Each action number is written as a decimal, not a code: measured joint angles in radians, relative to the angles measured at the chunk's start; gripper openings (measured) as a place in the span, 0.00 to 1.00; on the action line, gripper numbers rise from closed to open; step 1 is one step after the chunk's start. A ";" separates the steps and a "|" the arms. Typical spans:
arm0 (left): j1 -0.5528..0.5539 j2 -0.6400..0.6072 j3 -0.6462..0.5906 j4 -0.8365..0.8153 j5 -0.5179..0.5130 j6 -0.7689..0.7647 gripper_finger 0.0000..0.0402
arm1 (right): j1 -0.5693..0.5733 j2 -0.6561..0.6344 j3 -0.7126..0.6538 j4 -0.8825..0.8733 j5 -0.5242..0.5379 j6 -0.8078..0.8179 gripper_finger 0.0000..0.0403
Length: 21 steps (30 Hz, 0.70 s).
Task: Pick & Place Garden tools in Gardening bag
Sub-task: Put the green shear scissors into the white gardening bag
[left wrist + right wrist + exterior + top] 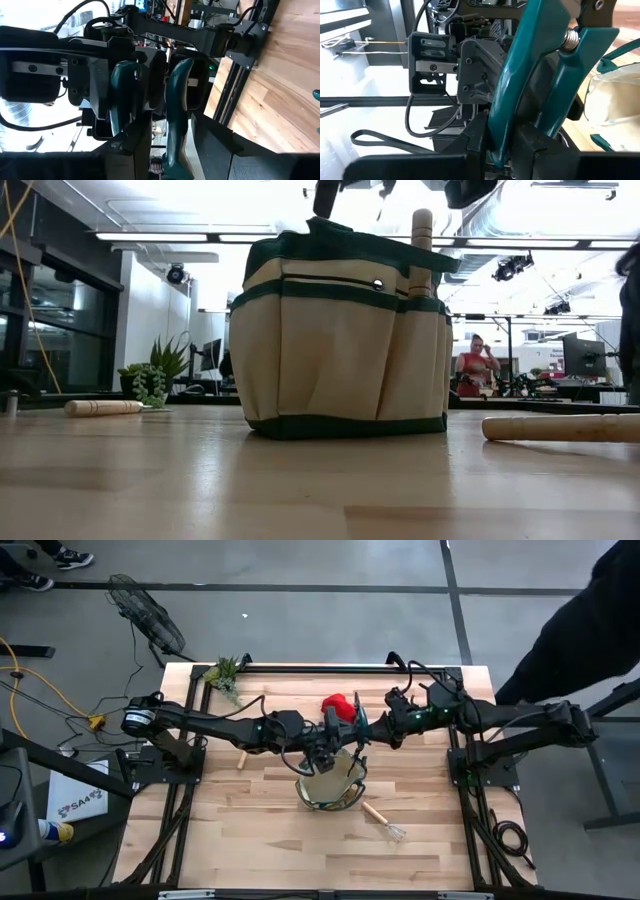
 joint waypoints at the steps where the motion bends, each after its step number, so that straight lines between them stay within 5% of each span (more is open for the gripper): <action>1: 0.000 0.000 0.000 -0.004 0.000 0.000 0.33 | 0.000 0.000 0.000 0.000 0.001 0.000 0.11; 14: 0.000 -0.001 0.001 -0.005 0.038 -0.016 0.12 | 0.000 0.002 -0.002 0.029 0.011 0.002 0.11; 21: 0.000 -0.001 0.001 -0.011 0.038 -0.045 0.11 | 0.000 0.002 -0.002 0.029 0.001 0.011 0.11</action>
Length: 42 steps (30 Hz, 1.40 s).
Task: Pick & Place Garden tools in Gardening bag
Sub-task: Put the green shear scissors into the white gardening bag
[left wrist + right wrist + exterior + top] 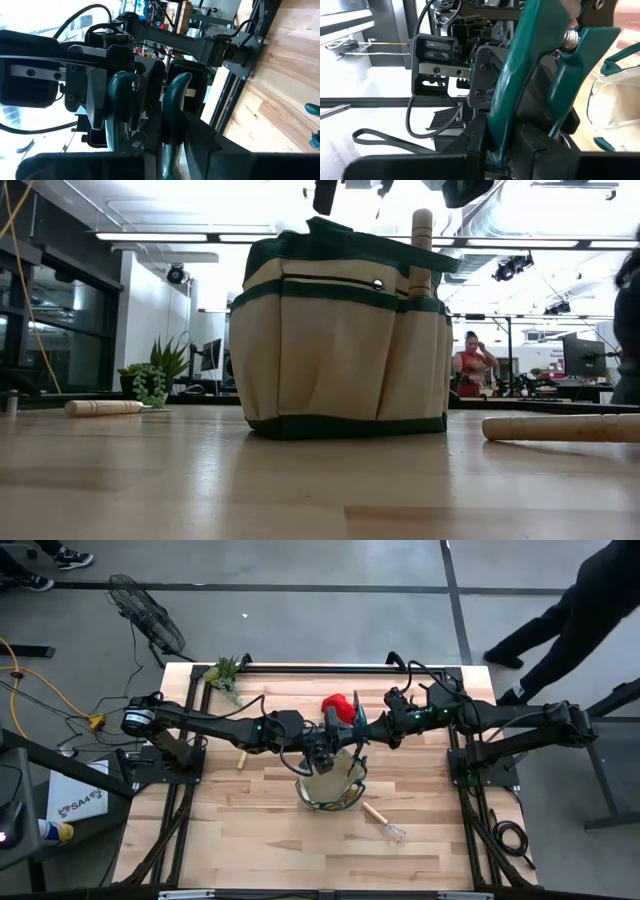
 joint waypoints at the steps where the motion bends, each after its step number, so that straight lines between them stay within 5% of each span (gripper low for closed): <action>1: -0.001 0.000 0.000 0.000 0.000 -0.003 0.11 | 0.000 0.000 0.000 0.000 -0.004 0.000 0.11; 17: -0.003 0.000 -0.001 -0.007 -0.052 -0.024 0.11 | 0.023 -0.013 0.000 0.004 -0.019 0.010 0.49; 42: -0.001 0.002 -0.002 -0.006 -0.153 -0.052 0.11 | 0.010 -0.166 0.002 -0.266 -0.012 -0.041 0.52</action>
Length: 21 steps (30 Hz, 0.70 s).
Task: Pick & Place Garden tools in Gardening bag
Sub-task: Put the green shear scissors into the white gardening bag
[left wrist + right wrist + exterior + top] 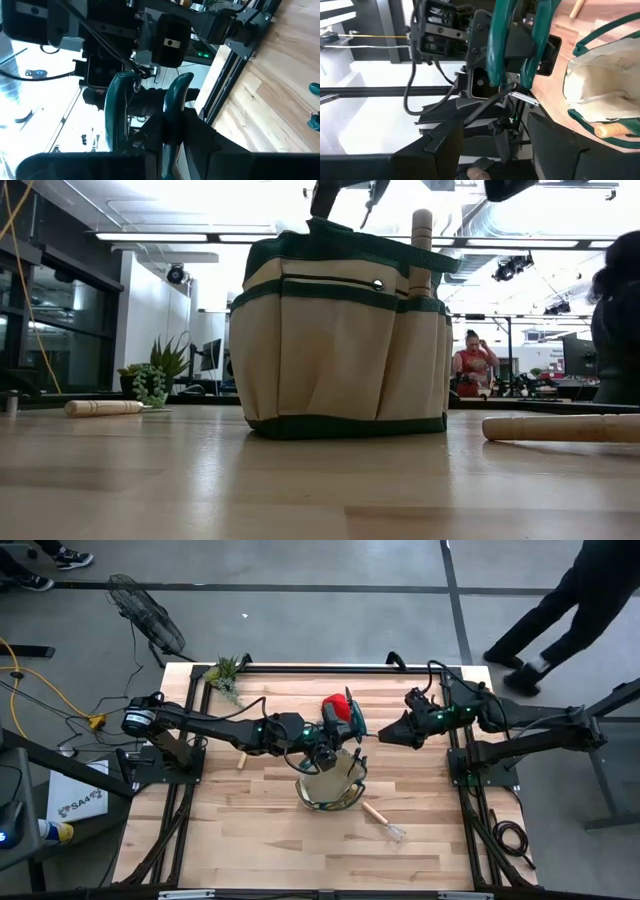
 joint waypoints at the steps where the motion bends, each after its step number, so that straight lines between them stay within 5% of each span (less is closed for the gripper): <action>1: 0.000 0.000 0.000 0.001 -0.004 -0.008 0.11 | -0.001 -0.007 0.000 -0.014 0.001 -0.002 0.52; 8: 0.000 0.000 0.000 0.004 -0.066 -0.181 0.11 | -0.017 -0.079 0.000 -0.134 -0.004 -0.067 0.52; 21: -0.045 -0.102 0.001 0.027 -0.298 -0.661 0.11 | -0.018 -0.135 0.000 -0.490 0.230 -0.313 0.52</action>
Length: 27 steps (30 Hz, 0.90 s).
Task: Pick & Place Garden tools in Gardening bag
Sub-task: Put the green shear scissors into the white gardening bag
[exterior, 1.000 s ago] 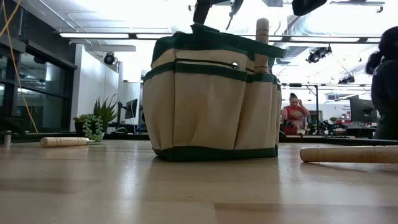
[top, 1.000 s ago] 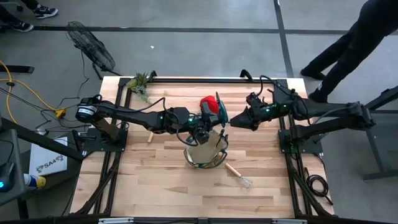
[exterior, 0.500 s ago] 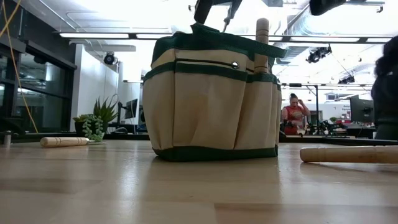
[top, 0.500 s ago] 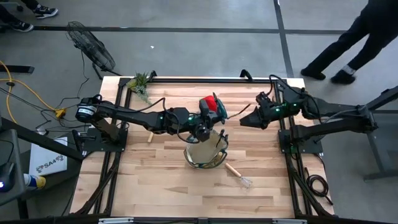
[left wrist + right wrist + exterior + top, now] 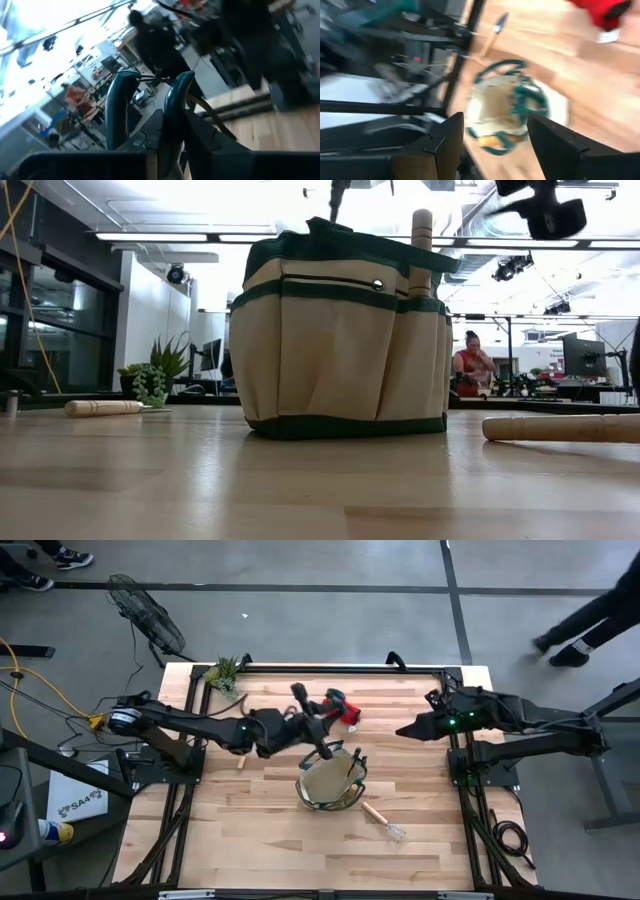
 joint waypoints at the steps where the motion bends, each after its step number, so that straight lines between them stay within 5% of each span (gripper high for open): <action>1: -0.002 -0.015 0.000 -0.002 -0.021 -0.019 0.11 | 0.000 0.001 0.000 -0.031 0.009 -0.016 0.52; 13: -0.116 -0.166 0.000 -0.162 -0.276 -0.204 0.11 | 0.001 -0.037 0.000 -0.275 0.141 -0.343 0.52; 27: -0.310 -0.227 0.000 -0.389 -0.474 -0.628 0.11 | 0.024 -0.345 -0.001 -0.333 0.289 -0.516 0.52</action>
